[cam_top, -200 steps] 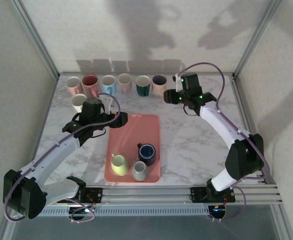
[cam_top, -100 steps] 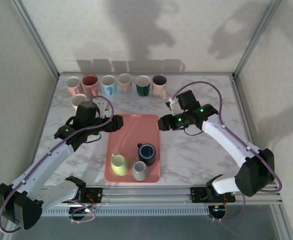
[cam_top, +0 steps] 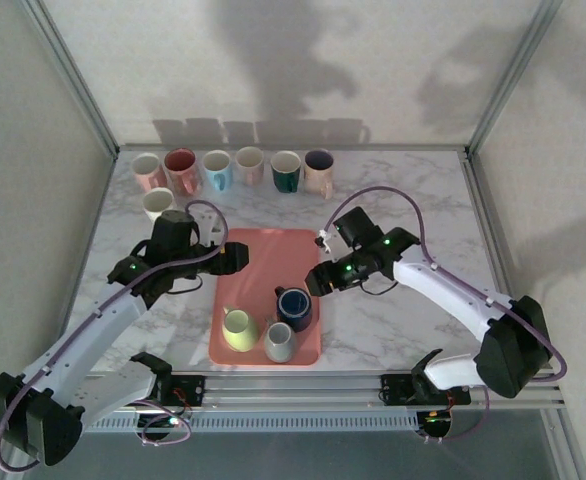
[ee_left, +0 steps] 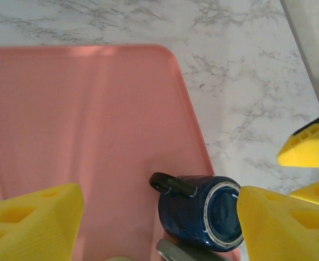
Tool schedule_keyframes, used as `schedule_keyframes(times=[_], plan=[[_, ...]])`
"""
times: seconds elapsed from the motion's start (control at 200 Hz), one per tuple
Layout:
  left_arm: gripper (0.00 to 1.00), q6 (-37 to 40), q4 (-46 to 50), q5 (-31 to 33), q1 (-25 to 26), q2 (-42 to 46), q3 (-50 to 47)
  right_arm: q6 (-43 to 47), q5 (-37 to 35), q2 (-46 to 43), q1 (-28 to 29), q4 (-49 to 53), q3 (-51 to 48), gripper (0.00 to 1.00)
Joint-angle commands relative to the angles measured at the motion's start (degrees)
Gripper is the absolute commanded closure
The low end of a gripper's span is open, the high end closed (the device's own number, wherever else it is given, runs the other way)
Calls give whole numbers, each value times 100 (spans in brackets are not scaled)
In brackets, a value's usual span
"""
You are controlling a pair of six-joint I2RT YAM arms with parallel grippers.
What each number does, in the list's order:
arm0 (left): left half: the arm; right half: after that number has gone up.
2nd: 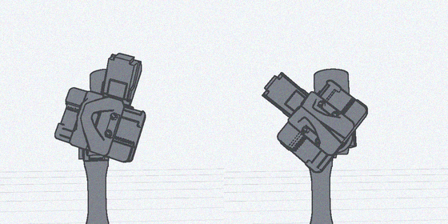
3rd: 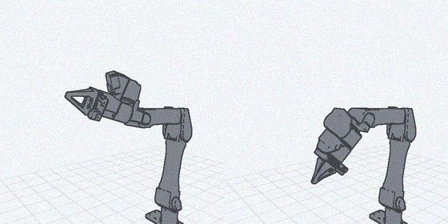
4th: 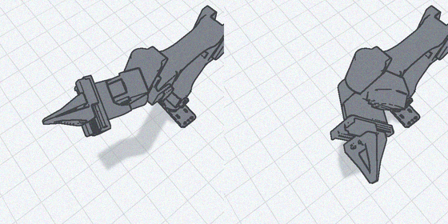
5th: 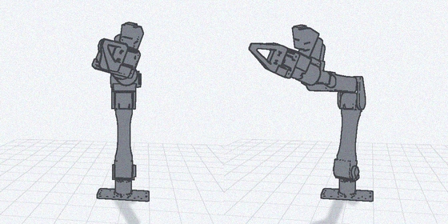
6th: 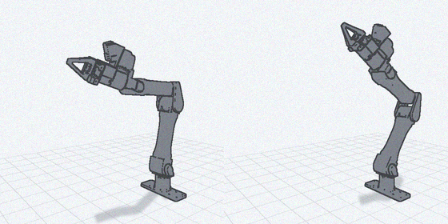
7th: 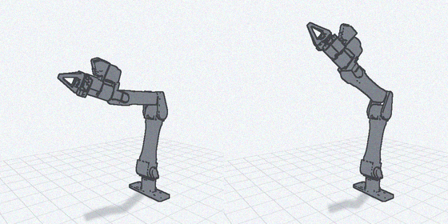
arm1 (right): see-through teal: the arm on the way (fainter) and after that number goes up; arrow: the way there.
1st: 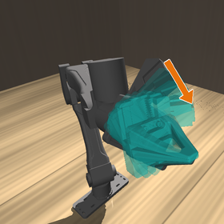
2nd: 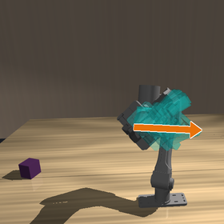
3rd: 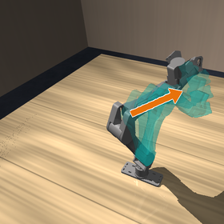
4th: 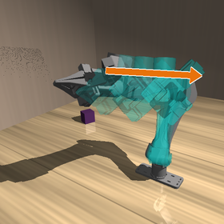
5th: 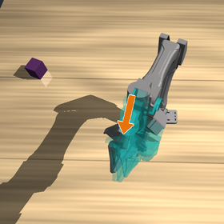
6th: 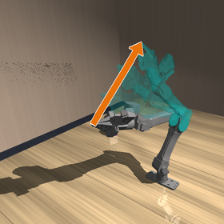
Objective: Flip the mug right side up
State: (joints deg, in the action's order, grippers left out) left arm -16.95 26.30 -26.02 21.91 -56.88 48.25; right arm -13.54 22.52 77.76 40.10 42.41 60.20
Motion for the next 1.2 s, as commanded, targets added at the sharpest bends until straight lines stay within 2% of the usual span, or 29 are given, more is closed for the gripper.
schedule_keyframes(times=[0.0, 0.13, 0.361, 0.401, 0.651, 1.197], plan=[[26, 491, 316, -357, -29, -5, 298, 110, -72, 31, 101, -267, -167, 37], [25, 534, 605, -604, -34, -199, 559, 98, 60, -169, 169, -782, -471, 38], [26, -250, -24, -806, -36, -103, 48, 134, 288, -280, 237, -1121, -855, 38], [26, -367, -87, -747, -38, -42, -29, 212, 264, -278, 407, -1103, -891, 37], [26, -450, -55, -500, -40, 252, -140, 17, 104, 39, 440, -533, -611, 36], [24, -406, -300, -40, -38, 434, -273, -172, -152, 465, 465, -1056, -870, 37]])
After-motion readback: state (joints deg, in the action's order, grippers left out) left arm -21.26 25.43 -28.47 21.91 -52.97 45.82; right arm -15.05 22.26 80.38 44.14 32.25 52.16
